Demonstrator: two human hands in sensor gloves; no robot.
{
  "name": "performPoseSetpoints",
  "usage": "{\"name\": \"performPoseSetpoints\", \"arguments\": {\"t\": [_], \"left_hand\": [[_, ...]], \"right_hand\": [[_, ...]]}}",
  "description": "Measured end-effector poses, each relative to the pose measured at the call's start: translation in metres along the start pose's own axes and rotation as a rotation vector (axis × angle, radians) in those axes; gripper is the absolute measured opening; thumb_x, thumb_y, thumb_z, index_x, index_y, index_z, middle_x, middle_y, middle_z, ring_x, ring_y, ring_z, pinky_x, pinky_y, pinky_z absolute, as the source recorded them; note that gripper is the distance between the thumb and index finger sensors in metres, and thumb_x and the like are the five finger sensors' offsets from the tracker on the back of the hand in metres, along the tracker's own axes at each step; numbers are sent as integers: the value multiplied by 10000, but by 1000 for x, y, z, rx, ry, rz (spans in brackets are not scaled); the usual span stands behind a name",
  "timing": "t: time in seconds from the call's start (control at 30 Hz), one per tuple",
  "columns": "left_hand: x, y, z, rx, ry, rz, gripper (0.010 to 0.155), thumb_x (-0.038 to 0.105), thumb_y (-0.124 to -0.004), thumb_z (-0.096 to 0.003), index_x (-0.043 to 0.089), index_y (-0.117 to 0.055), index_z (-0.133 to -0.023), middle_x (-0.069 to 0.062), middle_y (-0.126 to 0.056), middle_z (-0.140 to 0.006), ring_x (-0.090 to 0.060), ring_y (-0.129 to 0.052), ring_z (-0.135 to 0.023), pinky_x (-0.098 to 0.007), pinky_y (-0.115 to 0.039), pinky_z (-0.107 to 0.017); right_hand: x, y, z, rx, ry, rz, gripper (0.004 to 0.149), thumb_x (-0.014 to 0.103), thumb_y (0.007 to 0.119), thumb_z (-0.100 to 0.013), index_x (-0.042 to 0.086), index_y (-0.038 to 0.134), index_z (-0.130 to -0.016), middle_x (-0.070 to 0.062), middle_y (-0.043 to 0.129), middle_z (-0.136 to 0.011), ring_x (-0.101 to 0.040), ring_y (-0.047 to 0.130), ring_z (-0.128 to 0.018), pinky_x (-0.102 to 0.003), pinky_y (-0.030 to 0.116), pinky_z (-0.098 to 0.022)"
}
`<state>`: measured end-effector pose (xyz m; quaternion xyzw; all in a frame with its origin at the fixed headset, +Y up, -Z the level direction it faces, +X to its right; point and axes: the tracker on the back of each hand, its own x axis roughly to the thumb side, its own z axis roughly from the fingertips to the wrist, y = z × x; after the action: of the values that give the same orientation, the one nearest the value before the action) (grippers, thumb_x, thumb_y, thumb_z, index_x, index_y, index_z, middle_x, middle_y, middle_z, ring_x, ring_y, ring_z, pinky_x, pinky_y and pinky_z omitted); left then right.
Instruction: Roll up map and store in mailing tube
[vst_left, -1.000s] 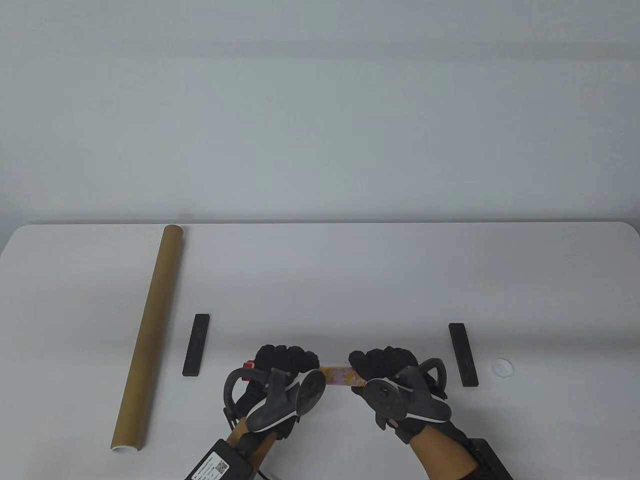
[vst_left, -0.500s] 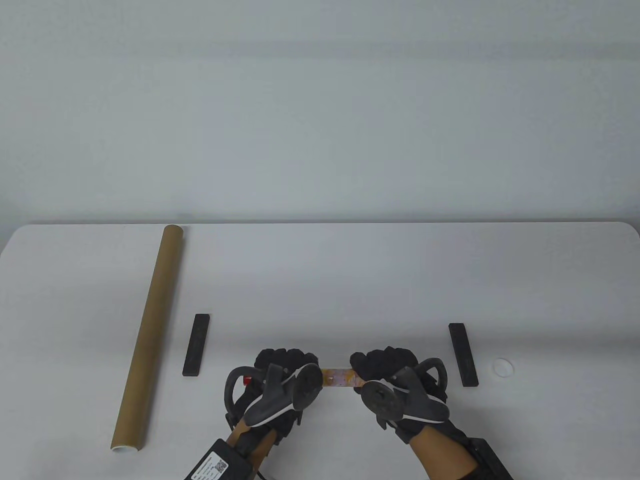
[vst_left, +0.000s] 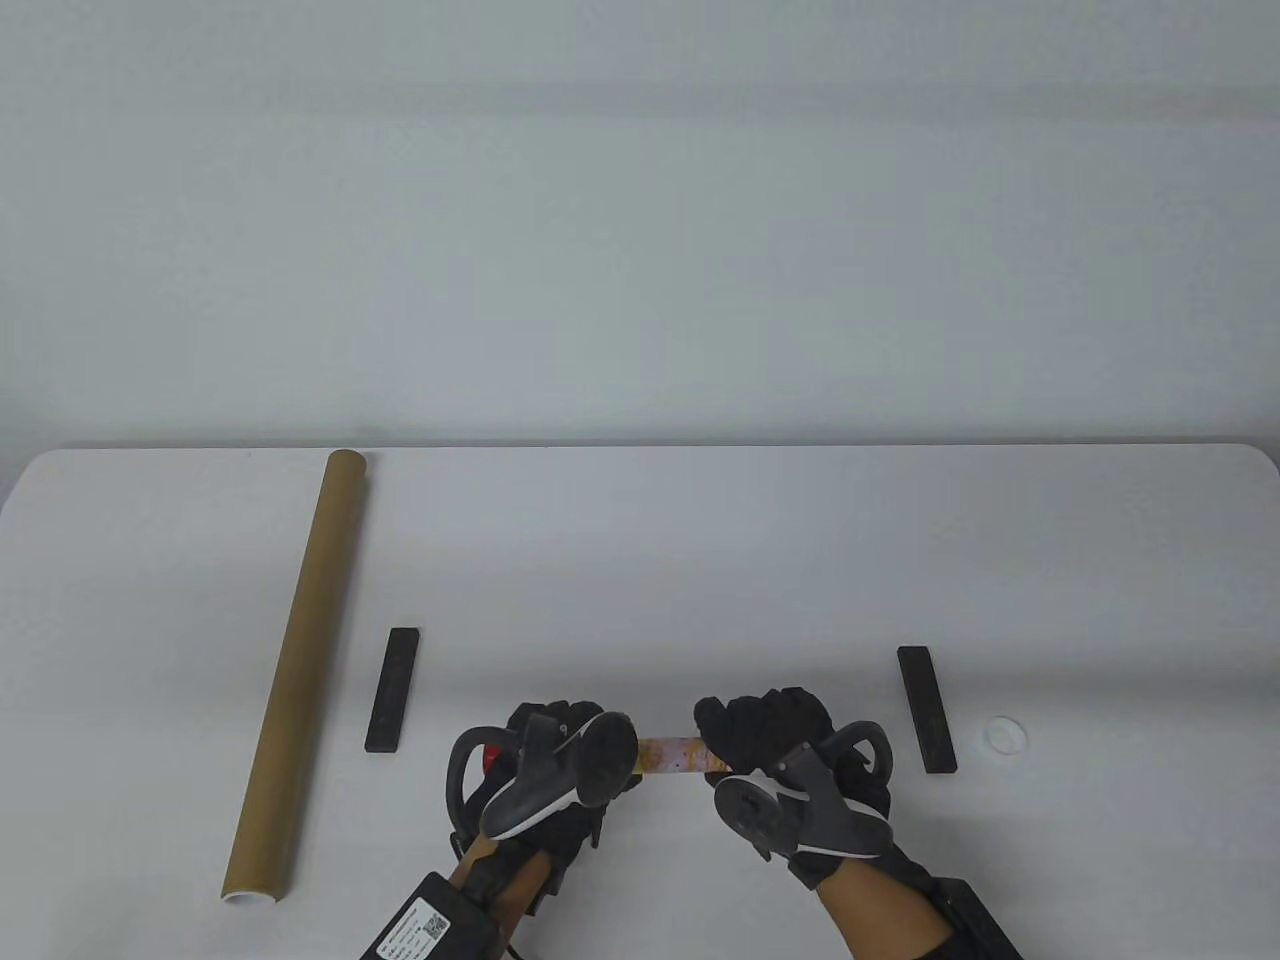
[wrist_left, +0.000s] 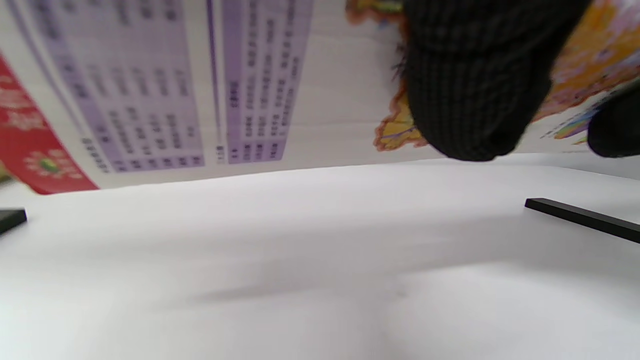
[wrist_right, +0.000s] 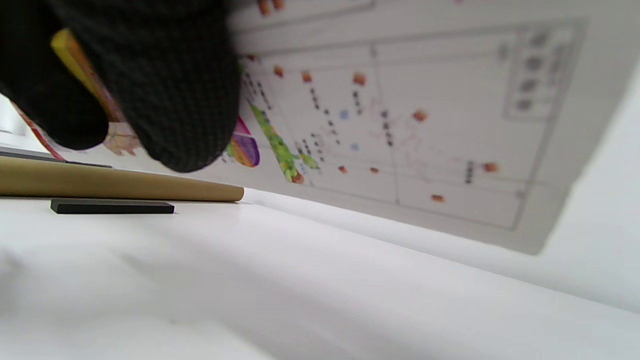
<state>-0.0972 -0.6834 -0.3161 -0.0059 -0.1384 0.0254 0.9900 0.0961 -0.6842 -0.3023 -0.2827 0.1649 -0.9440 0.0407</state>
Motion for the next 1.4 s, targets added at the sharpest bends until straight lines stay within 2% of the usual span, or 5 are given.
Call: {"name": "performPoseSetpoints", "arguments": {"t": [0.4, 0.8, 0.93, 1.17, 1.4], "left_hand": [[16, 4, 11, 240, -24, -209, 544, 629, -960, -300, 421, -865, -794, 106, -967, -678, -136, -1030, -621, -381, -772, -669], [7, 1, 2, 6, 14, 0, 472, 624, -957, -320, 409, -890, -734, 88, -970, -611, -144, -1029, -541, -377, -786, -643], [8, -1, 2, 13, -1, -9, 488, 626, -961, -315, 408, -887, -745, 88, -971, -619, -144, -1029, -551, -376, -783, -648], [21, 4, 12, 236, -34, -234, 560, 643, -961, -292, 422, -867, -797, 103, -969, -682, -141, -1032, -620, -383, -774, -669], [17, 3, 7, 144, -17, -161, 484, 639, -960, -300, 425, -887, -727, 101, -970, -603, -133, -1029, -533, -372, -786, -646]], "right_hand": [[-14, 5, -2, 80, 46, -190, 548, 403, 979, -424, 105, 889, -875, -66, 951, -653, -302, 1003, -500, -561, 792, -493], [1, -2, 0, 8, 19, 69, 627, 428, 971, -426, 110, 828, -947, -83, 910, -760, -350, 967, -632, -622, 709, -576], [-2, -1, -1, 39, 22, 21, 575, 421, 982, -417, 106, 875, -887, -58, 943, -665, -307, 995, -524, -591, 755, -536], [-14, 7, -4, 154, 60, -210, 553, 404, 983, -423, 90, 888, -868, -66, 951, -637, -302, 1003, -482, -587, 775, -500], [-10, 6, -2, 100, 44, -129, 599, 418, 978, -424, 88, 859, -910, -80, 933, -698, -328, 989, -556, -606, 737, -540]]}}
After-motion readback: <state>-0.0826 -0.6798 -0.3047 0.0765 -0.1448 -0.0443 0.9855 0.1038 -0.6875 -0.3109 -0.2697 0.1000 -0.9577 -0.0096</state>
